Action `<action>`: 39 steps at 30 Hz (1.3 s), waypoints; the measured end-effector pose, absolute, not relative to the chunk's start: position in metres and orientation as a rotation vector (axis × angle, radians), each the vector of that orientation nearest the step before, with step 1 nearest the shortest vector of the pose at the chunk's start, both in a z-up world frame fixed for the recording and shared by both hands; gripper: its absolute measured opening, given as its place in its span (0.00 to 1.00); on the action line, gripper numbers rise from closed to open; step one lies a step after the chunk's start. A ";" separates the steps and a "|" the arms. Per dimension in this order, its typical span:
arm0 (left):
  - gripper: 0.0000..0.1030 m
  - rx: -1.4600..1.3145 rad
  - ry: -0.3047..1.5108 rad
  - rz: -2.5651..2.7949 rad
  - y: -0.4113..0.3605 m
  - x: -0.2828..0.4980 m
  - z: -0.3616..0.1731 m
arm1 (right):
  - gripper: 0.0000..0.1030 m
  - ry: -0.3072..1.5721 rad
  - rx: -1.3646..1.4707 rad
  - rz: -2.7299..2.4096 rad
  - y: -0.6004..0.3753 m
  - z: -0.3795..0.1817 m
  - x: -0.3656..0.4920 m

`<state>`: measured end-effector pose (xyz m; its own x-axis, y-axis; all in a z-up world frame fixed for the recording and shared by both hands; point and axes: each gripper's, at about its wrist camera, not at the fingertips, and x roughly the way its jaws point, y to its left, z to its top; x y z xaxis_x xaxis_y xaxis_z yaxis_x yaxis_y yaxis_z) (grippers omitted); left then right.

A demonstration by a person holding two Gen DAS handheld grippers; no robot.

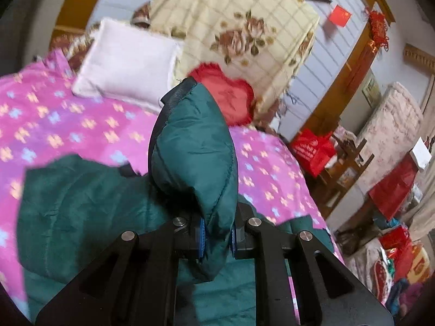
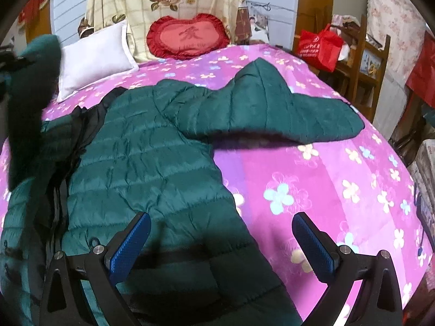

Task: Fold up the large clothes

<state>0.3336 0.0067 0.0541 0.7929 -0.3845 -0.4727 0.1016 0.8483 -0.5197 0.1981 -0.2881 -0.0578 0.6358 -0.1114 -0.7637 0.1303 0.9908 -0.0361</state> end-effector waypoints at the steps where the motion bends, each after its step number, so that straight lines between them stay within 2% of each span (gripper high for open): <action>1: 0.11 -0.526 0.626 -0.286 0.002 0.339 0.043 | 1.00 0.874 0.027 -0.134 -0.292 -0.058 0.196; 5: 0.11 -0.642 0.710 -0.306 -0.008 0.357 -0.003 | 1.00 0.885 0.038 -0.131 -0.299 -0.060 0.193; 10: 0.12 -0.649 0.774 -0.314 -0.022 0.363 -0.037 | 1.00 0.885 0.055 -0.127 -0.307 -0.058 0.193; 11: 0.15 -0.639 0.793 -0.309 -0.026 0.363 -0.042 | 1.00 0.883 0.059 -0.128 -0.308 -0.058 0.193; 13: 0.25 -0.643 0.833 -0.326 -0.028 0.361 -0.049 | 1.00 0.882 0.069 -0.131 -0.309 -0.057 0.194; 15: 0.59 -0.656 0.864 -0.362 -0.030 0.355 -0.050 | 1.00 0.886 0.069 -0.130 -0.307 -0.057 0.196; 17: 0.71 -0.651 0.868 -0.390 -0.029 0.345 -0.046 | 1.00 0.887 0.066 -0.128 -0.304 -0.058 0.197; 23: 0.71 -0.508 0.832 -0.398 -0.012 0.311 -0.023 | 1.00 0.865 0.079 -0.129 -0.299 -0.056 0.200; 30: 0.71 -0.528 0.747 -0.095 0.097 0.282 -0.031 | 1.00 0.762 0.124 -0.081 -0.280 -0.039 0.218; 35: 0.71 -0.563 0.766 0.113 0.158 0.275 -0.051 | 1.00 0.725 0.068 0.020 -0.229 -0.024 0.267; 39: 0.71 -0.583 0.790 0.141 0.171 0.281 -0.057 | 1.00 0.754 0.002 0.161 -0.160 -0.030 0.321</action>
